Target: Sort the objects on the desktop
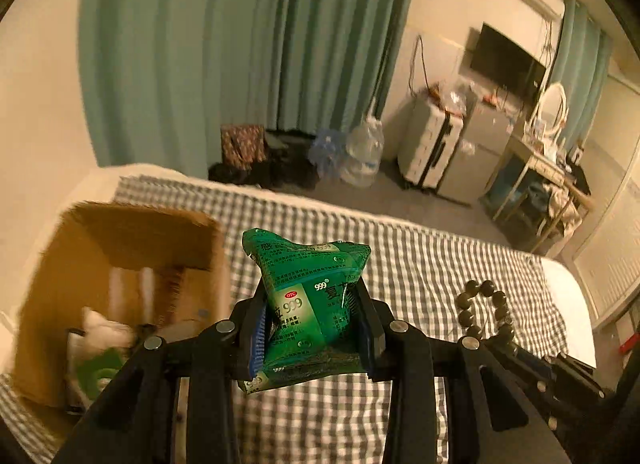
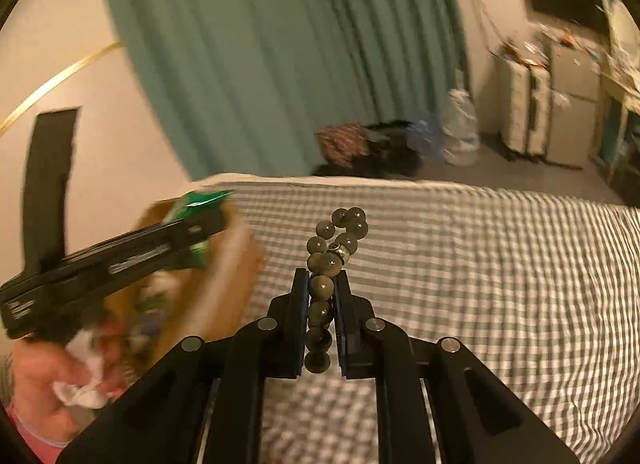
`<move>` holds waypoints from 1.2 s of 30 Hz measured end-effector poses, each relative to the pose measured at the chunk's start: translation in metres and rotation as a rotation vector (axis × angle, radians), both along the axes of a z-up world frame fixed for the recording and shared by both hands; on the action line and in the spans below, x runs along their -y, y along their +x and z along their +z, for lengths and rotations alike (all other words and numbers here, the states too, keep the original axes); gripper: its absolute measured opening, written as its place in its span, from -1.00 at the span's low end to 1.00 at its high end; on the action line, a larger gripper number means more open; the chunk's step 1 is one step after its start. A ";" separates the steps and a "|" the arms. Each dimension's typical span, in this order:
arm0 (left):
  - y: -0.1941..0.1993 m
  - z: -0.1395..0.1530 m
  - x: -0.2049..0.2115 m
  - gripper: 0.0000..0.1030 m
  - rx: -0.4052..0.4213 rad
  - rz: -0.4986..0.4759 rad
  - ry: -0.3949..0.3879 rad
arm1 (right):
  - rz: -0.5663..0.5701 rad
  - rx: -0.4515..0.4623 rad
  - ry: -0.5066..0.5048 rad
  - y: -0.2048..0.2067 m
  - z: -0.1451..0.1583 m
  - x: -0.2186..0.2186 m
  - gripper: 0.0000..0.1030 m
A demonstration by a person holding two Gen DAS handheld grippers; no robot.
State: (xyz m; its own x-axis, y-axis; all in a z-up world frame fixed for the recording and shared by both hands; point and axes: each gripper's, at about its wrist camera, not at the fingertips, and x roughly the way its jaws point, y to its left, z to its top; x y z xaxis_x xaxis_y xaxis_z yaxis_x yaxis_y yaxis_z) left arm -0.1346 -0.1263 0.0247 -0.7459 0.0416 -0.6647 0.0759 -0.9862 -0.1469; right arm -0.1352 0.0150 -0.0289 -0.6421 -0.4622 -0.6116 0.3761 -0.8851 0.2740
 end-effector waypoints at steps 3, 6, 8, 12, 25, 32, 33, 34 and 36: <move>0.022 0.017 0.028 -0.29 -0.041 0.038 -0.011 | 0.074 -0.045 0.015 0.020 0.024 0.041 -0.78; 0.040 0.026 0.061 -0.29 -0.060 0.094 -0.034 | 0.139 -0.078 0.025 0.033 0.038 0.082 -0.78; 0.051 0.026 0.084 -0.29 -0.057 0.137 -0.042 | 0.185 -0.078 0.024 0.037 0.039 0.108 -0.78; 0.064 0.008 0.130 -0.29 -0.024 0.223 -0.055 | 0.280 -0.039 0.061 0.036 0.023 0.166 -0.78; 0.054 -0.037 0.173 0.37 0.094 0.261 -0.001 | 0.344 0.028 0.124 0.011 -0.020 0.220 -0.63; 0.072 -0.013 0.167 0.85 0.028 0.310 -0.043 | 0.239 -0.070 0.157 0.034 -0.003 0.192 0.52; 0.077 -0.008 0.164 0.96 0.008 0.306 -0.049 | 0.218 -0.074 0.167 0.038 0.001 0.186 0.56; 0.082 -0.006 0.160 1.00 -0.013 0.301 -0.058 | 0.197 -0.079 0.174 0.041 0.004 0.179 0.65; 0.094 -0.002 0.146 1.00 -0.044 0.291 -0.079 | 0.132 -0.100 0.177 0.052 0.011 0.161 0.76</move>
